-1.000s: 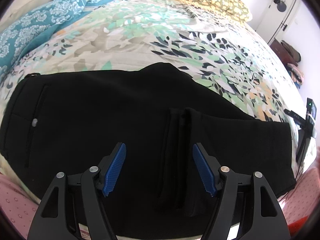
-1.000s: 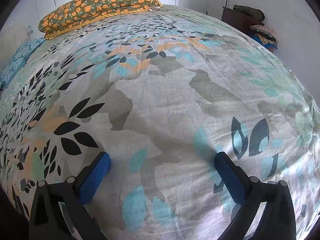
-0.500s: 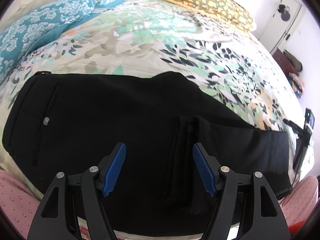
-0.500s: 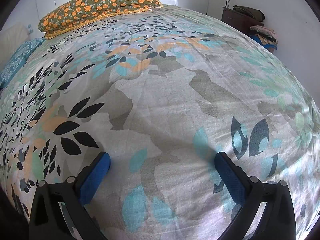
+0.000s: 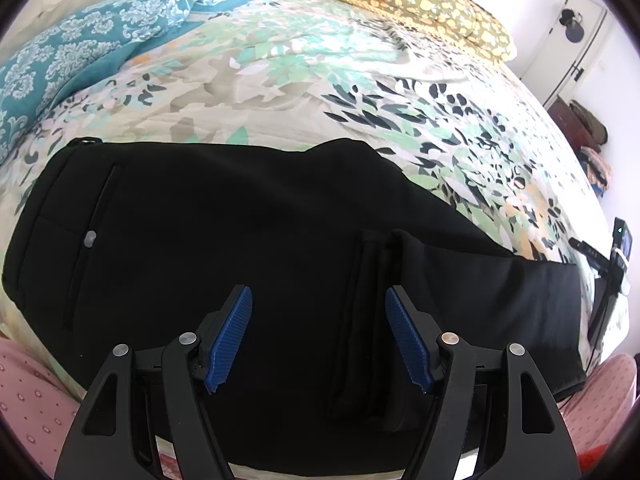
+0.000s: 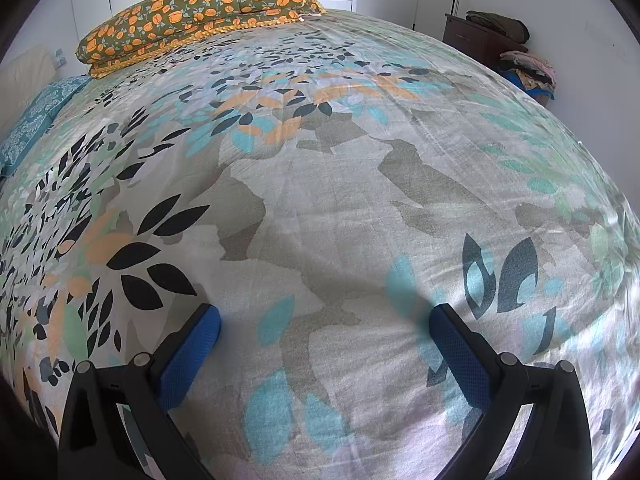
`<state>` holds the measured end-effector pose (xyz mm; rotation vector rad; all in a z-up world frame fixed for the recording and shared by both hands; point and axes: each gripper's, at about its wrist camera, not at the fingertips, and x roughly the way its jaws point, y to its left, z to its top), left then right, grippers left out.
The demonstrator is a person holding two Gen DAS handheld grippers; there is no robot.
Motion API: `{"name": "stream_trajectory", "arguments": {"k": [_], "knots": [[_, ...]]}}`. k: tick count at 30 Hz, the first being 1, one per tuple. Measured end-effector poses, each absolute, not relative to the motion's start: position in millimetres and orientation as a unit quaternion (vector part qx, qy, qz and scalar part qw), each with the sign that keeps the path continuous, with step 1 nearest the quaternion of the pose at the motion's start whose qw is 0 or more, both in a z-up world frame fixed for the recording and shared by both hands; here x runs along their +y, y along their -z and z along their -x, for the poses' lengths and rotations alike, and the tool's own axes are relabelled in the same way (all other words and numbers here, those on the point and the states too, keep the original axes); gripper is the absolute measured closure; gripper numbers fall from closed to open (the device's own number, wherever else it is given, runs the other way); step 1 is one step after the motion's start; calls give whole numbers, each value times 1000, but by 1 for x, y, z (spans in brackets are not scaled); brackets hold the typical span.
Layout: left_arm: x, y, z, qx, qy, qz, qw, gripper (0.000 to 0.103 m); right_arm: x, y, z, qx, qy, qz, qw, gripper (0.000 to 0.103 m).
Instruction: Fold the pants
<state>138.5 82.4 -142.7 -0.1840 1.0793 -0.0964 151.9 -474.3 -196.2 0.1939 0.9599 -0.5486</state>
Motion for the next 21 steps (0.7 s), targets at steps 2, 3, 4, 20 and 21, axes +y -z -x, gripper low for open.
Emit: {"name": "stream_trajectory", "arguments": {"k": [2,3,4,20,21], "knots": [[82,143,-139,514,45,87,852,31,-474,196,-152,455,260,-92,847,0],[82,144,-139,515,45,86,852,31,-474,196,-152,455,260,-92,847,0],[82,144,-139,516,45,85,851,31,-474,196,-152,455,260,-92,847,0],[85,148,-141,519,40,92,849,31,-474,196,-152,455,260,-92,847,0],[85,148,-142,520,40,92,849,32,-474,196,-152,455,260,-92,847,0]]}}
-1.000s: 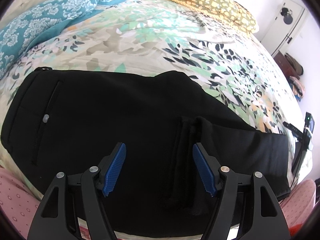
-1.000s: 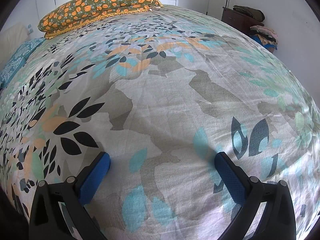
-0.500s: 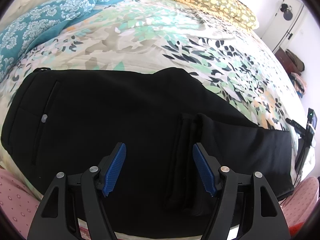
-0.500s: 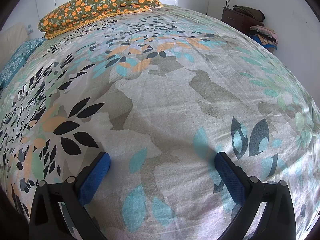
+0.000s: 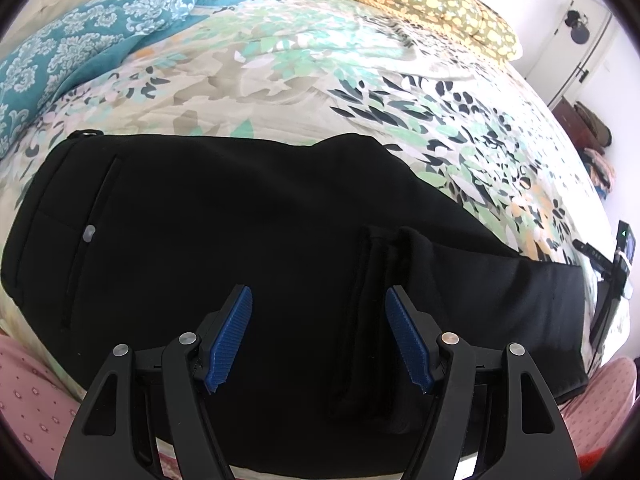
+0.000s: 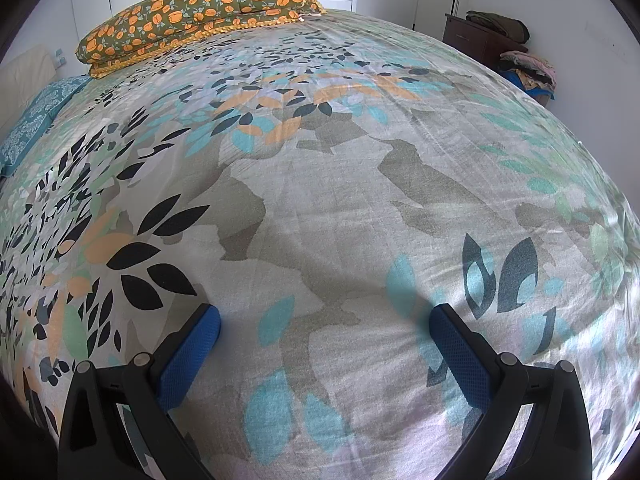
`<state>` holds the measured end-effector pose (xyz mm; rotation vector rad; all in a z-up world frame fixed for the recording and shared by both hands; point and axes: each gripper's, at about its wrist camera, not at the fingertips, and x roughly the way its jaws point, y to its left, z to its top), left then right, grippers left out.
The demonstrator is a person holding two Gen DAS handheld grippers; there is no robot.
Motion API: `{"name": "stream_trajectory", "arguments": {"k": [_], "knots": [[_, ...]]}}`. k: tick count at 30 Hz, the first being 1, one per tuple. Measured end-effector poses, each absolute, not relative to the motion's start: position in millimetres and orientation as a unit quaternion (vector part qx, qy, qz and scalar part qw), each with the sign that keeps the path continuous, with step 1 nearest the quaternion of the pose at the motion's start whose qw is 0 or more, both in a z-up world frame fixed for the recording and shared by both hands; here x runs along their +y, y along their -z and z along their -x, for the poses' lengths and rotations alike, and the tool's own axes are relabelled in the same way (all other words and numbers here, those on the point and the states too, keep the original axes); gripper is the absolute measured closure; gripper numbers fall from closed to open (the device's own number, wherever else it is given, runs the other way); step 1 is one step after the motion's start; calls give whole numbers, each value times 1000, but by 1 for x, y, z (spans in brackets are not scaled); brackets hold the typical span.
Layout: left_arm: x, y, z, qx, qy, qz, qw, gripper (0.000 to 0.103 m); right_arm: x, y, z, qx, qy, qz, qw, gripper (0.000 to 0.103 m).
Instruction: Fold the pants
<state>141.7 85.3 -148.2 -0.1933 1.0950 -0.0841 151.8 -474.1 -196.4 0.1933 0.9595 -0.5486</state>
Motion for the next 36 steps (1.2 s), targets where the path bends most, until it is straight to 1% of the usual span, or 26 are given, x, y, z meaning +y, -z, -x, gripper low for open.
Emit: {"name": "stream_trajectory", "arguments": {"k": [36], "knots": [[87,150,-143,524,36,94,846,31,-474,196,-152,455,260,-92,847,0]]}}
